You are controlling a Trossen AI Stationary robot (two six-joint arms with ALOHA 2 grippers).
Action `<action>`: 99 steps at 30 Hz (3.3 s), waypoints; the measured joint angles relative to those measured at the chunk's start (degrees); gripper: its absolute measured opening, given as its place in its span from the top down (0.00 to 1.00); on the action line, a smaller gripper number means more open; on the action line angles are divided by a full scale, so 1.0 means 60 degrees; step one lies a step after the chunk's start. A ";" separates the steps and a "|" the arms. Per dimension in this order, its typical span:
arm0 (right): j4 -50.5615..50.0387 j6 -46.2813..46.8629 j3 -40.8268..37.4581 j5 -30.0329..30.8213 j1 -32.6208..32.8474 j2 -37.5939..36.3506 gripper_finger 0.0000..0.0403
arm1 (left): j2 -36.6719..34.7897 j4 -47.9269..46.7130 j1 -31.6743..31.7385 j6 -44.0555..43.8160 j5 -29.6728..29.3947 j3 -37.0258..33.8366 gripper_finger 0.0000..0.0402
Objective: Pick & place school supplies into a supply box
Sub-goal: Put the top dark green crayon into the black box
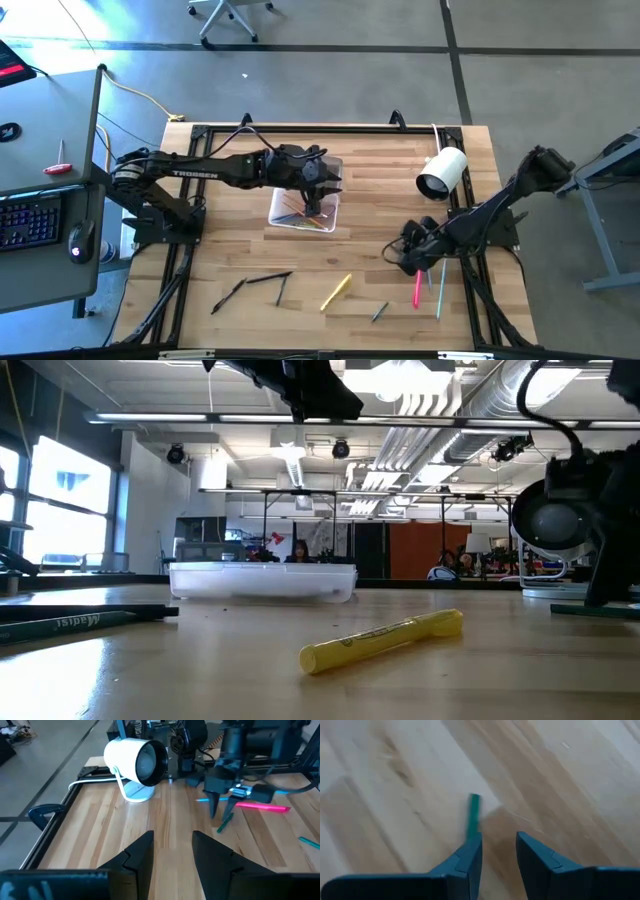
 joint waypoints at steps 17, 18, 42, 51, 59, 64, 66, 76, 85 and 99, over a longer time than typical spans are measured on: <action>0.1749 -0.0782 -0.0150 -0.0441 -0.0196 0.0016 0.76 | 0.0000 -0.0030 0.0000 0.0132 -0.0011 -0.0004 0.58; 0.2044 -0.0988 -0.0150 -0.0548 -0.0178 0.0017 0.76 | 0.0000 -0.0049 0.0000 0.0132 -0.0011 -0.0004 0.58; 0.3703 -0.3873 0.0548 0.2108 0.0374 0.3828 0.76 | 0.0003 -0.0087 0.0000 -0.0060 0.0022 -0.0004 0.58; 0.4218 -0.2487 0.0430 0.2303 0.0525 0.4186 0.98 | 0.0004 -0.0643 0.0000 -0.1212 0.0007 -0.0004 0.58; 0.4362 -0.2887 0.0683 0.2982 0.0750 0.4071 0.99 | -0.0073 -0.2125 -0.0003 -0.1790 -0.0004 -0.0017 0.58; 0.4462 -0.4975 0.1486 0.3089 -0.0082 0.3651 0.99 | -0.0248 -0.2137 0.0000 -0.2205 0.0275 -0.0022 0.58; 0.4499 -0.5850 0.1856 0.3146 -0.0575 0.3597 1.00 | -0.0488 -0.2087 0.0000 -0.2105 0.0291 -0.0011 0.58; 0.7178 -1.0721 0.4352 0.0395 -0.4550 0.4012 1.00 | -0.3735 -0.4533 -0.0063 -0.1942 -0.0851 -0.0007 0.79; 0.5387 -1.1940 0.4819 -0.2708 -0.4509 0.4145 0.99 | -0.5125 -0.7193 -0.0063 -0.2946 -0.1064 -0.0015 0.94; 0.1714 -1.1889 0.4265 -0.3775 -0.2542 0.3750 0.75 | -0.4645 -0.7580 -0.0066 -0.3050 -0.1143 -0.0022 0.79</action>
